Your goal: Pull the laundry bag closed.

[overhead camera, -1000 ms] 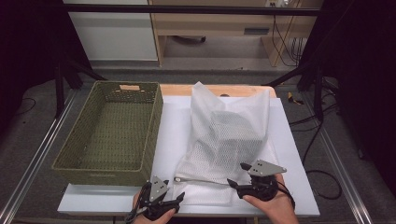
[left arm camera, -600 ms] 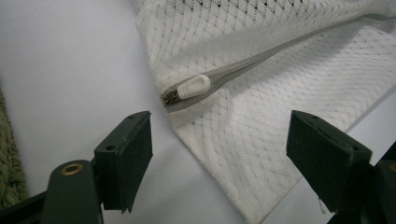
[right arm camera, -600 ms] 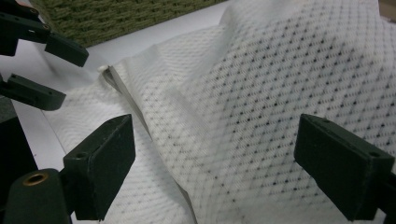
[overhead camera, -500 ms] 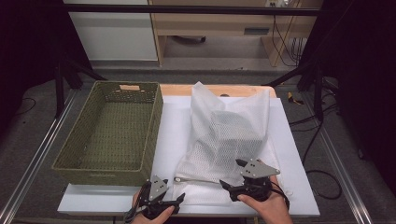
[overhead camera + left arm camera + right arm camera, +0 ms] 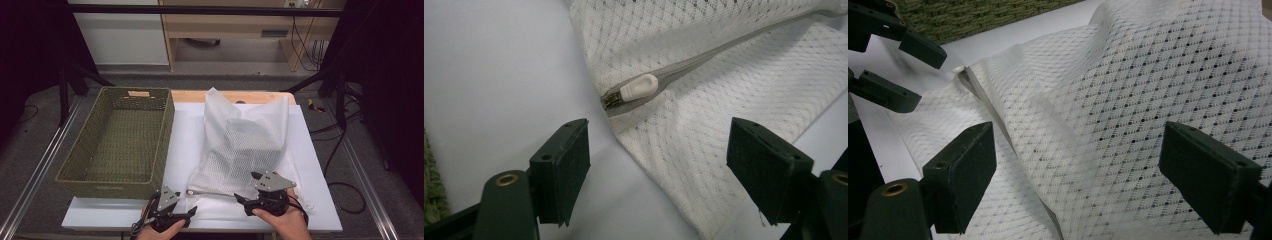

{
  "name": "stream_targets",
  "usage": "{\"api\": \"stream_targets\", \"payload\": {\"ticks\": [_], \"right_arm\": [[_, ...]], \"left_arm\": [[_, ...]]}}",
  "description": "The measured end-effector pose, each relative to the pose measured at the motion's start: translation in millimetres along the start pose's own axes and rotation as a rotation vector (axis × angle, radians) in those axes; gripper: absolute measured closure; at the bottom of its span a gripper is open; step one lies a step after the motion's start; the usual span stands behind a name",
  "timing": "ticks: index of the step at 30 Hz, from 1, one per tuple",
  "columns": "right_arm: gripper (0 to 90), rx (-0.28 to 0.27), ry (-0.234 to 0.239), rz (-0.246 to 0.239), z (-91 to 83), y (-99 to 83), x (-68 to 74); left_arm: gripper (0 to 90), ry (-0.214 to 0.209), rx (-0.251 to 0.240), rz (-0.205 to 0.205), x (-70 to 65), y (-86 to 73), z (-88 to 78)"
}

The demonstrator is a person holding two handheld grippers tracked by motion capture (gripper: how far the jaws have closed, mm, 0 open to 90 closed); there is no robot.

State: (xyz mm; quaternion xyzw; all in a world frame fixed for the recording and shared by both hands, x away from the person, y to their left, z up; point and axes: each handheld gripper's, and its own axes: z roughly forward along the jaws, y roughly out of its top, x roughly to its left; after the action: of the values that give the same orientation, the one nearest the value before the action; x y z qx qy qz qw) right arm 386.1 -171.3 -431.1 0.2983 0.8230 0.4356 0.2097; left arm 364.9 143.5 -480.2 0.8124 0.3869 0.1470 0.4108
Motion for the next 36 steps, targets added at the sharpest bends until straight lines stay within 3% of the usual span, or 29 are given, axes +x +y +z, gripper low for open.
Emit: {"api": "stream_targets", "payload": {"ticks": [14,20,27,30,34,36], "right_arm": [[16.6,0.017,0.013,-0.002,5.4,-0.7,2.3],[17.0,0.018,0.016,0.0,5.6,-0.7,2.2],[17.3,0.021,0.02,0.004,6.1,-0.7,2.0],[17.5,0.023,0.021,0.005,6.0,-1.0,1.9],[17.5,0.023,0.022,0.008,6.0,-1.2,1.3],[17.5,0.024,0.025,0.008,6.1,-1.3,1.3]], "left_arm": [[33.6,-0.014,0.025,-0.005,9.5,3.5,12.5],[46.2,-0.022,0.024,-0.004,13.1,5.9,14.1],[54.7,-0.027,0.026,-0.002,10.6,6.3,14.3],[55.4,-0.027,0.032,-0.001,9.2,6.0,13.0],[52.2,0.012,0.048,0.026,6.6,5.4,9.3],[53.0,0.004,0.053,0.033,4.5,5.2,8.9]]}}
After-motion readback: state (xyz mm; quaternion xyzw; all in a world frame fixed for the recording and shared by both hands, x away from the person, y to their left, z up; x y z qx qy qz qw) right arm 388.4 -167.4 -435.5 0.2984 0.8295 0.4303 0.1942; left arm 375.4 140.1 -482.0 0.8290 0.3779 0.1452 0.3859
